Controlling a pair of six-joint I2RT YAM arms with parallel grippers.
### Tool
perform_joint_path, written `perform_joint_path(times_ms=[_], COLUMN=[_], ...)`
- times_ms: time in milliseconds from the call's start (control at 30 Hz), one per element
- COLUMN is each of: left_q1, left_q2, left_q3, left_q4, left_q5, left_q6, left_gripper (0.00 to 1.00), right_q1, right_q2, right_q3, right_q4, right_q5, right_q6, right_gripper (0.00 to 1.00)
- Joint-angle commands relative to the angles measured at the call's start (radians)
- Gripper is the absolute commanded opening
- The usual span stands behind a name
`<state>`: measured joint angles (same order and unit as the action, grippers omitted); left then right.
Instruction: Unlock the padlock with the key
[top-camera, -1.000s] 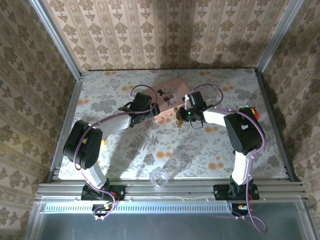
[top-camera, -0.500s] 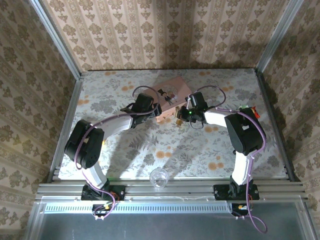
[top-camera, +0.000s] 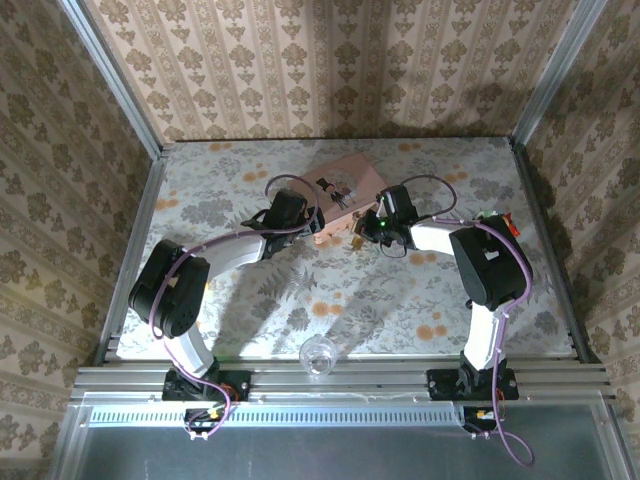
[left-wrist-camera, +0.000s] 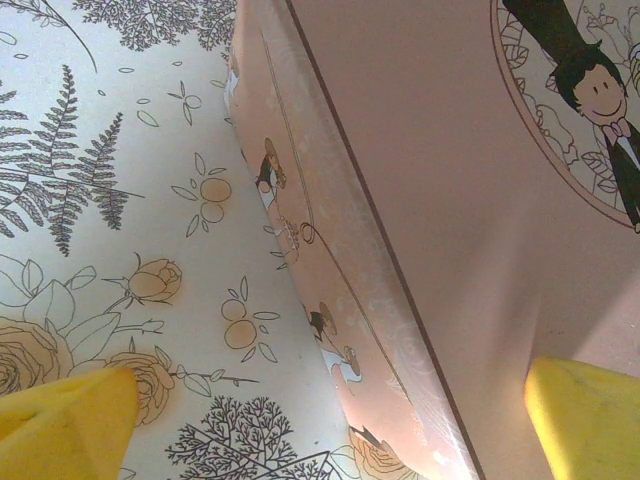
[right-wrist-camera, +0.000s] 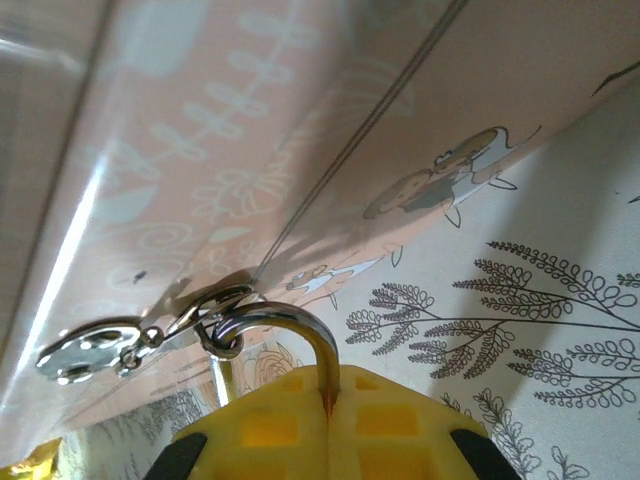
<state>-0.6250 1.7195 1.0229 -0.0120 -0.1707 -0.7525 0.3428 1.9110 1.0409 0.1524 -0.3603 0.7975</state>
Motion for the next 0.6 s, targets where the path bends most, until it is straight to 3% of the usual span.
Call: perform_joint_path(times_ms=[0,567], left_q1=[-0.017,0.013], left_q2=[0.026,0.032], left_q3=[-0.047,-0.051], left_q4=[-0.111,-0.127], left_q5=[0.027,0.023], left_q6=[0.004,-0.014], left_gripper=[1.00,1.00], right_q1=[-0.009,-0.026], right_q2=[0.009,0.010], right_q3=[-0.010,-0.045], right_q4=[0.072,0.131], right_q5=[0.037,0.092], right_q6=[0.069,0.195], right_gripper=[0.00,0.00])
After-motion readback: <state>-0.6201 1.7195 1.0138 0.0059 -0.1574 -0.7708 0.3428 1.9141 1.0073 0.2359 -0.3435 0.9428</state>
